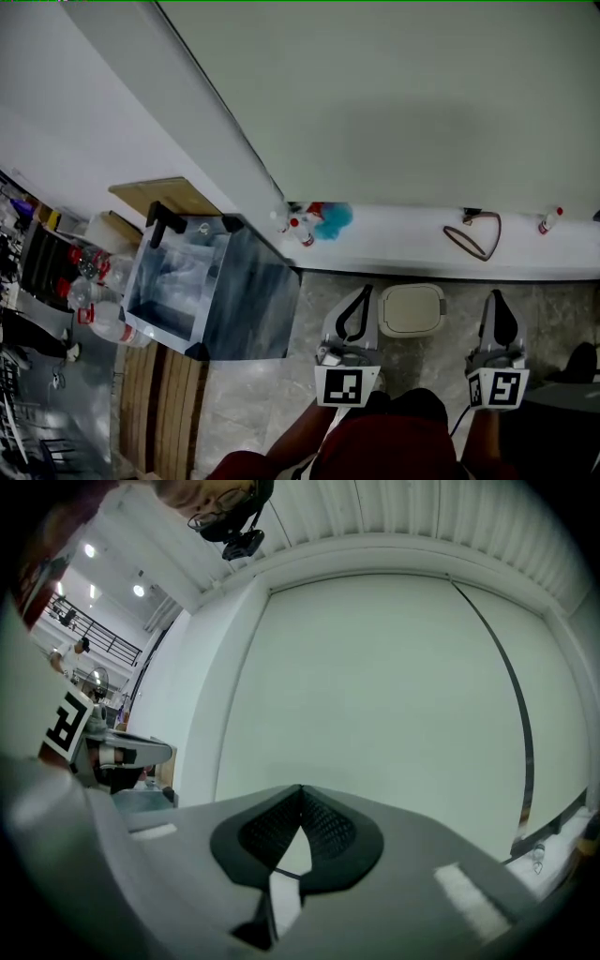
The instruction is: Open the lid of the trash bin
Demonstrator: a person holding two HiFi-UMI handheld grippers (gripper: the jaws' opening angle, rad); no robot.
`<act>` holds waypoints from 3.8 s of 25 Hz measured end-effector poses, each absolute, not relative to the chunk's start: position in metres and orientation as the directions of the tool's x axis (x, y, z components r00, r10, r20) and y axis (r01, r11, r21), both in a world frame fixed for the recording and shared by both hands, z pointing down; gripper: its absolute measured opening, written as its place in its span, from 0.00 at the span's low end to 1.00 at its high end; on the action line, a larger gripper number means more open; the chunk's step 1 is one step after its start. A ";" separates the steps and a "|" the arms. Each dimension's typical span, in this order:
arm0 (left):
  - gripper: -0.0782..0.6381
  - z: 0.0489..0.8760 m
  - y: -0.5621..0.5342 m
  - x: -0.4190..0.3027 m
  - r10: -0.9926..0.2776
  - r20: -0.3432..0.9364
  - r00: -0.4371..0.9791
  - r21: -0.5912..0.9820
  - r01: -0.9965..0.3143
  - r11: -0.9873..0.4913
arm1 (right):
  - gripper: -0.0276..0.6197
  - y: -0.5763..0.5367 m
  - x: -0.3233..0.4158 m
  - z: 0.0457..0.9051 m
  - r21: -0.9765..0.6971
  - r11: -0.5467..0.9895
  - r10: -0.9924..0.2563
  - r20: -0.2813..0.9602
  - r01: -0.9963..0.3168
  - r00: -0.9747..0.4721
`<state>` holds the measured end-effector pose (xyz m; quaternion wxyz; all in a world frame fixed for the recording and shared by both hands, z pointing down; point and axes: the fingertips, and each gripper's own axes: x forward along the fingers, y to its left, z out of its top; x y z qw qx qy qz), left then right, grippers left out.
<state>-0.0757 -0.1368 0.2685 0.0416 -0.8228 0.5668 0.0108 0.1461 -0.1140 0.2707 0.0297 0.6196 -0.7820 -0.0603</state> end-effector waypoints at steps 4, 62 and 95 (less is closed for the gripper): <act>0.12 0.279 -0.149 -0.066 -0.940 -0.045 0.338 -0.063 -0.940 -0.334 | 0.04 -0.132 0.155 0.283 0.130 0.254 -0.967 -0.003 -0.958 -0.256; 0.12 0.785 -0.101 0.076 -0.508 0.839 0.194 0.160 -0.981 -0.111 | 0.23 -0.194 0.240 0.896 -0.202 0.510 -0.315 0.861 -0.836 -0.400; 0.12 0.845 -0.042 0.100 -0.168 0.947 0.273 0.265 -0.962 -0.072 | 0.28 -0.188 0.245 0.945 -0.259 0.453 -0.241 0.886 -0.853 -0.397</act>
